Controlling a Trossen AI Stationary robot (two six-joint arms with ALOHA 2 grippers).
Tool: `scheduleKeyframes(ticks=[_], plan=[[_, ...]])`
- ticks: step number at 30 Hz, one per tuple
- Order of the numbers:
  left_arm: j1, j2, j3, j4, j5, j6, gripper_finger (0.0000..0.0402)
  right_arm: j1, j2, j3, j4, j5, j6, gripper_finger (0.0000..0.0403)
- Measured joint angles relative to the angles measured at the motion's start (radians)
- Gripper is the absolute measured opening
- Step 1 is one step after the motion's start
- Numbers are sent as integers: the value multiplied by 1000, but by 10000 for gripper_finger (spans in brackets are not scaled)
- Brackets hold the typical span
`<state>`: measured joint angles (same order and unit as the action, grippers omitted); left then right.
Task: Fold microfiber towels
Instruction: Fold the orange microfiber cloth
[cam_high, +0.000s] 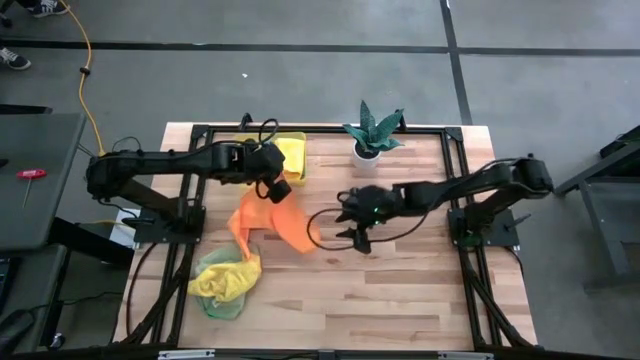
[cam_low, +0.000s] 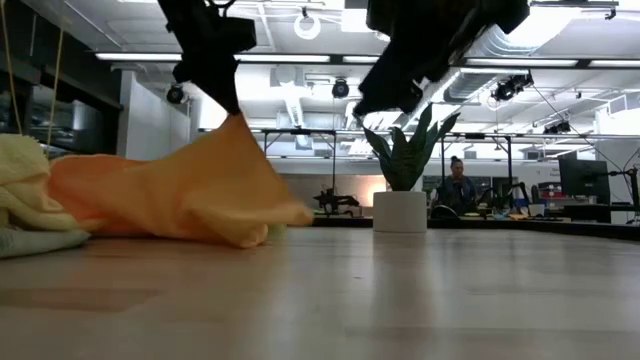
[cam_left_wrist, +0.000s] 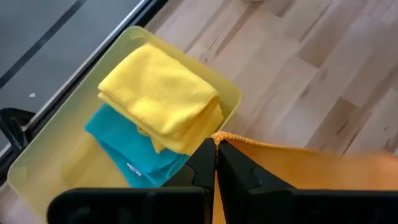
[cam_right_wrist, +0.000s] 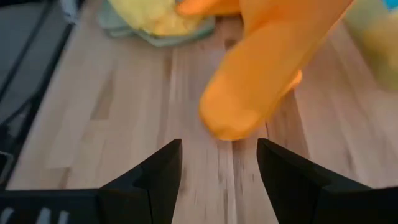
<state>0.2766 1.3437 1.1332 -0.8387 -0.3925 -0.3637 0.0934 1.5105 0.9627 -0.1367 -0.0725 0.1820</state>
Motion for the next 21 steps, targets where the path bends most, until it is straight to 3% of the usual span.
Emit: scheduleKeyframes(ticks=[14,21], plan=[[-4,-1,0,5,16,1,0,44,230,0,155,200,315,200],[-4,-1,0,38,16,1,0,47,306,0,209,207,171,200]])
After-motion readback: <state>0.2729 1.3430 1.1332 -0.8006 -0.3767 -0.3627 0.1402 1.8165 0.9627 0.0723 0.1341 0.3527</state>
